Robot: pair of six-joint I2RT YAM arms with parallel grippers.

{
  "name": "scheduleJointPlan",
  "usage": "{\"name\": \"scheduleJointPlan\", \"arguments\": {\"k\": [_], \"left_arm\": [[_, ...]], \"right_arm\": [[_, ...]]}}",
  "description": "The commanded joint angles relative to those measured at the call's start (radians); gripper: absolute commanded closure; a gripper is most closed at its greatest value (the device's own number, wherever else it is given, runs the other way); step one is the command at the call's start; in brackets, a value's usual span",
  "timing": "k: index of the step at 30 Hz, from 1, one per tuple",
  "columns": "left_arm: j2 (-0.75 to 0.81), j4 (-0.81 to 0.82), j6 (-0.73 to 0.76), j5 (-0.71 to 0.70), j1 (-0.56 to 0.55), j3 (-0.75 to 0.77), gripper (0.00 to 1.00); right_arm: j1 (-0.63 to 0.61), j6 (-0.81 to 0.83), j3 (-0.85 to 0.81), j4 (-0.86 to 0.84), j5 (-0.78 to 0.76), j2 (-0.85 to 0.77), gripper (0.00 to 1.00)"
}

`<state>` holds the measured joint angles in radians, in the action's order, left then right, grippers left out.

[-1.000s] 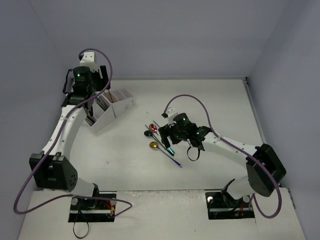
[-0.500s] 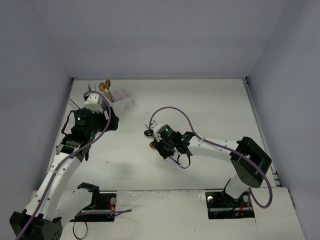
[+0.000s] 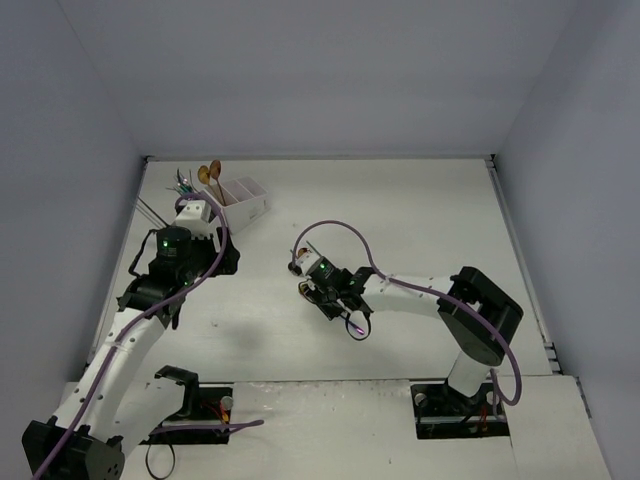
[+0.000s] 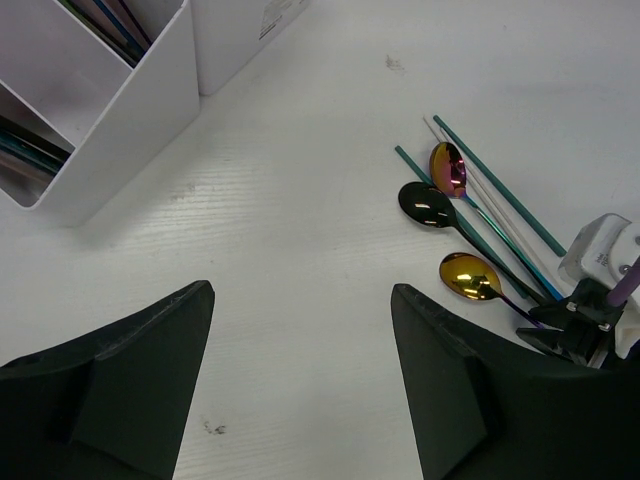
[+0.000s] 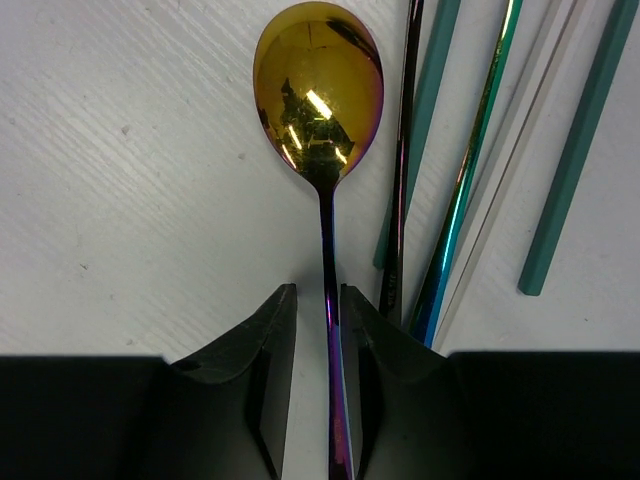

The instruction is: Sort the eating utensils into containers

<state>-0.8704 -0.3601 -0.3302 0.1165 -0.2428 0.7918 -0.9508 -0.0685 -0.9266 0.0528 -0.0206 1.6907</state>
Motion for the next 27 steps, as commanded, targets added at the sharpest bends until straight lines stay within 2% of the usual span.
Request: {"name": "scheduleJointPlan", "arguments": {"k": [1, 5, 8, 20, 27], "left_arm": [[-0.002, 0.035, -0.01, 0.018, 0.004, 0.024, 0.31], [-0.013, 0.036, -0.019, 0.035, 0.004, 0.024, 0.31], [-0.039, 0.033, -0.031, 0.102, 0.002, 0.031, 0.31], [-0.045, 0.036, -0.271, 0.31, -0.001, 0.059, 0.31], [-0.064, 0.005, -0.319, 0.389, -0.001, 0.124, 0.31]], "right_arm": [[-0.026, -0.007, -0.05, -0.002, -0.021, 0.009, 0.82], [-0.028, -0.007, -0.059, -0.004, -0.007, 0.03, 0.93], [-0.047, -0.01, -0.08, -0.005, -0.013, 0.031, 1.0], [-0.139, 0.016, -0.218, -0.034, -0.056, -0.149, 1.0], [-0.161, 0.048, -0.223, -0.095, -0.043, -0.286, 1.0]]}}
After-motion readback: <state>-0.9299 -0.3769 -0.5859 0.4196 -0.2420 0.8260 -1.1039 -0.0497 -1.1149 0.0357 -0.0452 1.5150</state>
